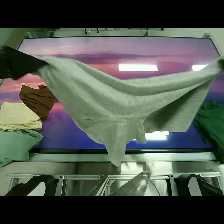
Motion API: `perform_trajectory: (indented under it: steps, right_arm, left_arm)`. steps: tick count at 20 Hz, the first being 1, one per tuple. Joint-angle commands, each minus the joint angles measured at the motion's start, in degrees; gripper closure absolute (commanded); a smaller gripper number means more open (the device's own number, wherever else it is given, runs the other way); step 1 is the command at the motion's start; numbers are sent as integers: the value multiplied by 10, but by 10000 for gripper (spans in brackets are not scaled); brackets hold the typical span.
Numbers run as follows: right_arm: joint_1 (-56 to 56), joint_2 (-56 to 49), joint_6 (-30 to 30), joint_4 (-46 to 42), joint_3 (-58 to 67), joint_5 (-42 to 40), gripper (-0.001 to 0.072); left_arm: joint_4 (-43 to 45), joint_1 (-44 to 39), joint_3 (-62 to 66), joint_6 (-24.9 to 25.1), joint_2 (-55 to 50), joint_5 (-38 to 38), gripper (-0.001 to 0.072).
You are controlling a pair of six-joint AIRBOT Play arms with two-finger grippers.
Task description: Fold the shirts.
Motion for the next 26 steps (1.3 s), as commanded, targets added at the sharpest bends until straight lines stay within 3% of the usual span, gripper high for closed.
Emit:
perform_trajectory:
  steps: [1, 4, 5, 6, 7, 8, 11, 15, 20, 23, 26]
  right_arm:
    - [31, -73, 1, -16, -106, -14, 694]
    - [87, -207, -46, -34, -193, -119, 688]
    - [99, -270, -52, -46, -201, -153, 568]
    - [99, -331, -52, -47, -199, -164, 318]
    - [91, -379, -52, -47, -191, -154, 219]
    - [77, -420, -66, -47, -174, -122, 220]
    - [19, -457, -72, -47, -131, -12, 220]
    - [-55, -436, -44, -109, -124, 53, 221]
    - [-67, -433, -36, -102, -132, 47, 222]
    - [-67, -433, -35, -91, -132, 48, 222]
    - [-68, -433, -34, -87, -132, 64, 222]
  left_arm:
    - [32, -56, -76, 14, -97, -18, 683]
    - [76, -83, -125, 18, -227, -66, 684]
    - [83, -83, -130, 17, -268, -71, 678]
    - [82, -77, -127, 16, -309, -65, 457]
    - [82, -67, -116, 8, -344, -48, 194]
    - [82, -51, -96, -7, -374, -22, -13]
    - [80, -12, -31, -41, -419, 70, -10]
    - [55, -11, -100, -46, -358, 74, -9]
    - [51, -105, -283, -65, -262, -70, -7]
    - [51, -173, -329, -82, -265, -183, 9]
    - [31, -200, -334, -91, -308, -233, 9]
